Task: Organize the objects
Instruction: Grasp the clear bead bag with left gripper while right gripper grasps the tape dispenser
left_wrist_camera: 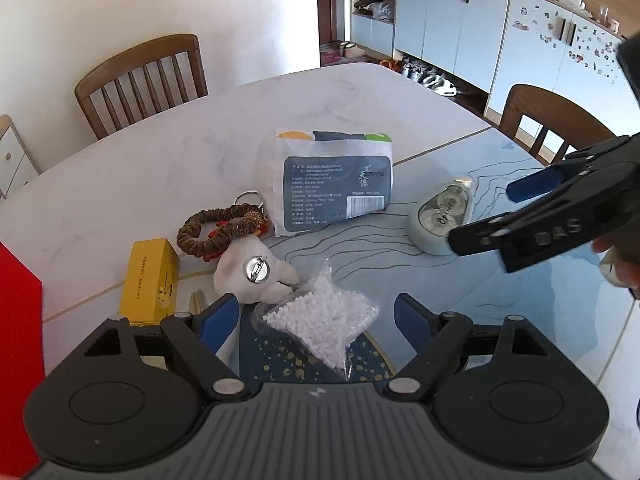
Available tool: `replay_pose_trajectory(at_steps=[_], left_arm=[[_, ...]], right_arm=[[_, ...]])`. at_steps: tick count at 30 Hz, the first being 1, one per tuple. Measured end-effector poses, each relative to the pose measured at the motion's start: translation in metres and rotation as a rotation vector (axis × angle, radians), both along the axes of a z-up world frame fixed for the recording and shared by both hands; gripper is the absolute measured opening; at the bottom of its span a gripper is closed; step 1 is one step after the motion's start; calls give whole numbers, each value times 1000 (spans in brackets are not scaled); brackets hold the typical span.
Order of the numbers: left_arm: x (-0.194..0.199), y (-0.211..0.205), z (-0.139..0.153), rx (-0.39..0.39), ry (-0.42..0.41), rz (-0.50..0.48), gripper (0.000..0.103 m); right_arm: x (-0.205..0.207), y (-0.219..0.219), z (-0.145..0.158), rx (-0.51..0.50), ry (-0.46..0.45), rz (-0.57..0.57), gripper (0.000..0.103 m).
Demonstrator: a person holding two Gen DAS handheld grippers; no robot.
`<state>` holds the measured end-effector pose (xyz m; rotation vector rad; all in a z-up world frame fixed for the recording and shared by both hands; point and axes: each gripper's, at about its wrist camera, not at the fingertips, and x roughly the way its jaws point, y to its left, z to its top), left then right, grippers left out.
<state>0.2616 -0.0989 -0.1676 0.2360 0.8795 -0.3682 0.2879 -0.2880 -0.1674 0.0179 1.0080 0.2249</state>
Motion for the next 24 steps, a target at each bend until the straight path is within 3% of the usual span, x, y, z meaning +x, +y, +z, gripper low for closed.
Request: replay_pose_trajectory(at_steps=[6,17,24], left_arm=[[2,-1,-12,10,16,10,85],[8,-8,-26,45,20,26,85],[8,-7,-29,33,28,28,85]], right_arm=[[12,16,-15,-16,30,-48,93],[18,35,-22,-96,-17,-75,93],[17,41,-22,-108,-45,-69,77]])
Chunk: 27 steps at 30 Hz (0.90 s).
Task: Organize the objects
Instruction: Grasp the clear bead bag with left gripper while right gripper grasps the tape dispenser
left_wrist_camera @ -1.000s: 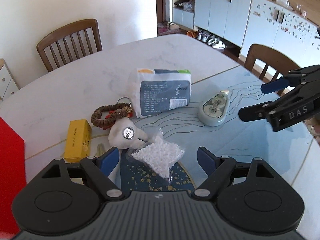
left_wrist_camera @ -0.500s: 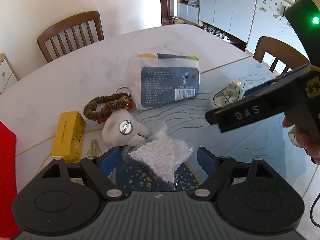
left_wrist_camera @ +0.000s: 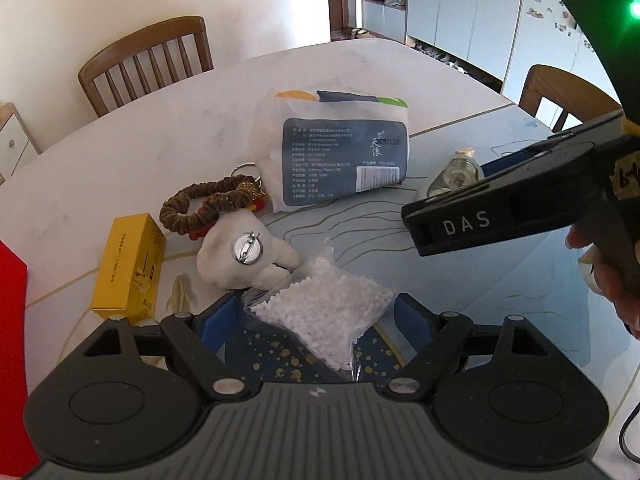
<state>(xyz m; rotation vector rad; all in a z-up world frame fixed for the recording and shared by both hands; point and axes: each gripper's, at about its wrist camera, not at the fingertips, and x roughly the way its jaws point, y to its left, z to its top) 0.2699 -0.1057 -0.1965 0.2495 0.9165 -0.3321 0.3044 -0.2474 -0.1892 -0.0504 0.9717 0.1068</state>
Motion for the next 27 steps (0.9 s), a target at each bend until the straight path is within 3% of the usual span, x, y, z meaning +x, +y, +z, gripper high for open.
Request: replay_pose_trajectory(at_steps=[10,12,18,27], left_arm=[[-4,2,2,-12,4,-27,65],[-6,3,2,-21,11,-33,54],[-12,6,4,-27,16,-48,38],[-23,12,9,-51,2,-56,29]], right_arm=[[-7,-1,1,21,-13,38,76],[-11,-5,1,30,-11,37,76],[-29,-11,7,22,-29,66,76],[-62,-15,24,22,-42,96,76]])
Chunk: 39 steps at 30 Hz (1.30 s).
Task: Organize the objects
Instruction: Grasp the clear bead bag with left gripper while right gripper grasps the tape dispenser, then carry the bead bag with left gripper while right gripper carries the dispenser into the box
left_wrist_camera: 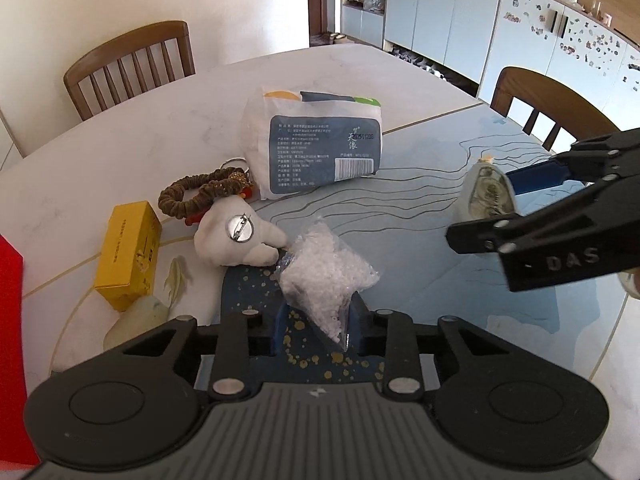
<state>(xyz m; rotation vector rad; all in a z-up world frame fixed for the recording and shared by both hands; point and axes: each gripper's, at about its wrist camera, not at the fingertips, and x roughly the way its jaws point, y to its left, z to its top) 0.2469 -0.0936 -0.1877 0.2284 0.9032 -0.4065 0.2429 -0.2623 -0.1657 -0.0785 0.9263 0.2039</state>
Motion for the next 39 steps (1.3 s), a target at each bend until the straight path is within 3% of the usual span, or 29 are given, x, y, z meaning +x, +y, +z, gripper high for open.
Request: replay_pose_trajectory(at_steps=[10,18,30,39], left_arm=[[-19,26,21,-72,-4,25,26],[-40,65,52,-131,3,47,26],[-66,156,100,-166,-31,115,26],[-79,225,119,-158,-56,179,26]], right_arm=[[-34,18,32,-5,-27,71,76],[-53,60,63,-4,-67,147,76],[-70,150,108,25,-136,270,76],[-65,211,125,51,-164,332,76]])
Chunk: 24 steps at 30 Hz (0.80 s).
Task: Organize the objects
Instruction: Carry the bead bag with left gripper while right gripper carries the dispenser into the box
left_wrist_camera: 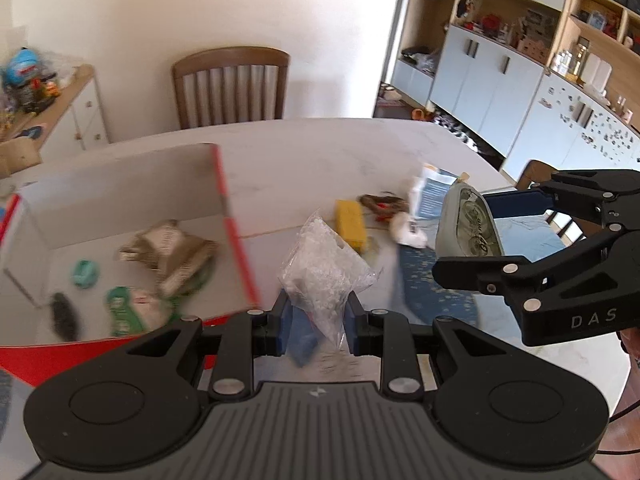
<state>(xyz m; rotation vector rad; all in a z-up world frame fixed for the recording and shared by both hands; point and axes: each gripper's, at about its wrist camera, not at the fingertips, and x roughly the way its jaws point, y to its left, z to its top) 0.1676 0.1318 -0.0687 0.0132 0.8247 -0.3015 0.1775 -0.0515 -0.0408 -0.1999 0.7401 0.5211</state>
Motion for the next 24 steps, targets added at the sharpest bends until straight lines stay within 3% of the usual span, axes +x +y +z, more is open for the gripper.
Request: replay_pose_trajectory(at_steps=[14,24], left_arm=[[13,100,7,35,-14,119,26],[43,156,-7,75,-2,188,26]], right_arm=[[18,94,2,-28,-30,106,76],[47,151,-10,-56,-24,143,76]])
